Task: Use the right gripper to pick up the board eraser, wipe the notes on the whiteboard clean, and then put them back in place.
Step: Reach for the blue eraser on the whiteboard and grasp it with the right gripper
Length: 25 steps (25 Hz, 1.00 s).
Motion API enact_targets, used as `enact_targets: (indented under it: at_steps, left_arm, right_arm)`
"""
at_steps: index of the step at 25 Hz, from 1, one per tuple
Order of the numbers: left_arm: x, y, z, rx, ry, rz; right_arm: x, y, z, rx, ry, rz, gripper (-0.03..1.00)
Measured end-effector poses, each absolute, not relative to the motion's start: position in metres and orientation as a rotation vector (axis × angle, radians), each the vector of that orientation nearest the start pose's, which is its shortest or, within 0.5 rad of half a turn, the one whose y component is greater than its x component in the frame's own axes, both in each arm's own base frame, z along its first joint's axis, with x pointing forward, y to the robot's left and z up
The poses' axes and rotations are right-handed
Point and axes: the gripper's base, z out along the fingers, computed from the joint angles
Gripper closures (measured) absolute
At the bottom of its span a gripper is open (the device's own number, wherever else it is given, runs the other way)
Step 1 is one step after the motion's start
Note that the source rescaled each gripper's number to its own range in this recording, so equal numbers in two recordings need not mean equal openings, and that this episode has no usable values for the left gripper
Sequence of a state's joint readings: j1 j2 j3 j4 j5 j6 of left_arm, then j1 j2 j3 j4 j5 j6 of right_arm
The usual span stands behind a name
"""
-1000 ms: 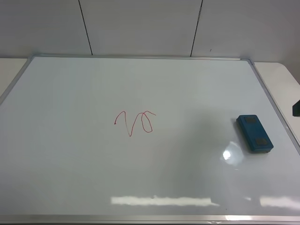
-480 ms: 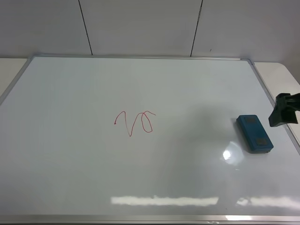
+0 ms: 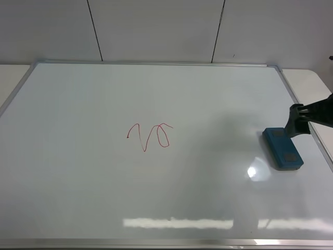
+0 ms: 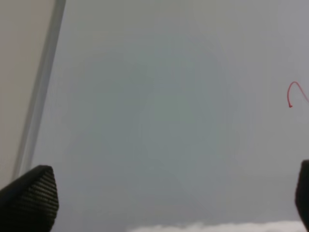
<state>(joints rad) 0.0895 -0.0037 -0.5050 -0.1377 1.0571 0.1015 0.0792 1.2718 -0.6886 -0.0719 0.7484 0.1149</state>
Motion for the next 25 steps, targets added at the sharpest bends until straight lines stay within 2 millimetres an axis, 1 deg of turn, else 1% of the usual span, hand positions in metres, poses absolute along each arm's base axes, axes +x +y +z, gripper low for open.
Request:
enact_targets:
  at_steps: [11, 19, 25]
  left_arm:
    - [-0.005, -0.011, 0.280, 0.019, 2.025, -0.044]
    - [-0.005, -0.011, 0.280, 0.019, 2.025, -0.044]
    - [-0.005, -0.011, 0.280, 0.019, 2.025, -0.044]
  right_arm:
    - [0.232, 0.015, 0.190, -0.019, 2.859, -0.032, -0.03]
    - [0.242, 0.016, 0.164, -0.024, 2.936, -0.038, -0.03]
    - [0.246, 0.016, 0.154, -0.045, 2.948, -0.045, -0.03]
